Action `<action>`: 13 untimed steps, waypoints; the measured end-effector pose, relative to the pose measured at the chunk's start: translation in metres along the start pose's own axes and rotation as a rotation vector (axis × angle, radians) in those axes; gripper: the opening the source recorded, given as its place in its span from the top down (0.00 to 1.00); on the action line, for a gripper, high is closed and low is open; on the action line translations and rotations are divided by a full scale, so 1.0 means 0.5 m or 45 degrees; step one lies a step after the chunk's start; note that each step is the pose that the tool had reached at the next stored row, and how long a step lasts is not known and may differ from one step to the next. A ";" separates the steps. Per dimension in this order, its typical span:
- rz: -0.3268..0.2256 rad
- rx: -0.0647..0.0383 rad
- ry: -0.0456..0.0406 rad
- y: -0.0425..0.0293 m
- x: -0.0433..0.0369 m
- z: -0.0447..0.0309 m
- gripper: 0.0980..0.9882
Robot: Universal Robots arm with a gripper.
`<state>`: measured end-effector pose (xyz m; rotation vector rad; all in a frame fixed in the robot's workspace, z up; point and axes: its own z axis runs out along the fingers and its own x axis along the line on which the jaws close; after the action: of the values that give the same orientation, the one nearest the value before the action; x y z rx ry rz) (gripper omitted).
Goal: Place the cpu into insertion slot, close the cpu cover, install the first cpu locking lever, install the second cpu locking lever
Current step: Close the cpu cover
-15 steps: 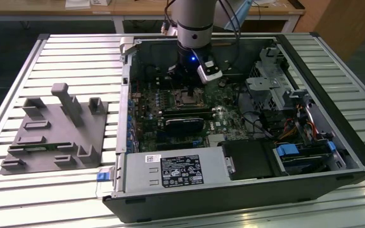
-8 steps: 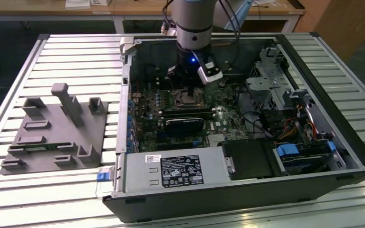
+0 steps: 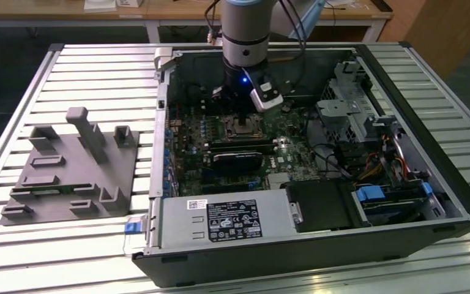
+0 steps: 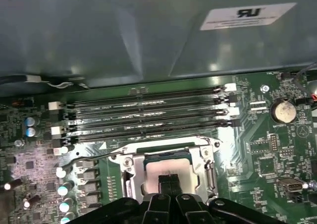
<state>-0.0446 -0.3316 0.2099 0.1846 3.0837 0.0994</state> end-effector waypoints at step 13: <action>-0.036 -0.011 0.000 -0.009 0.046 0.011 0.99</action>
<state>-0.0676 -0.3331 0.2030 0.1405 3.0838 0.1120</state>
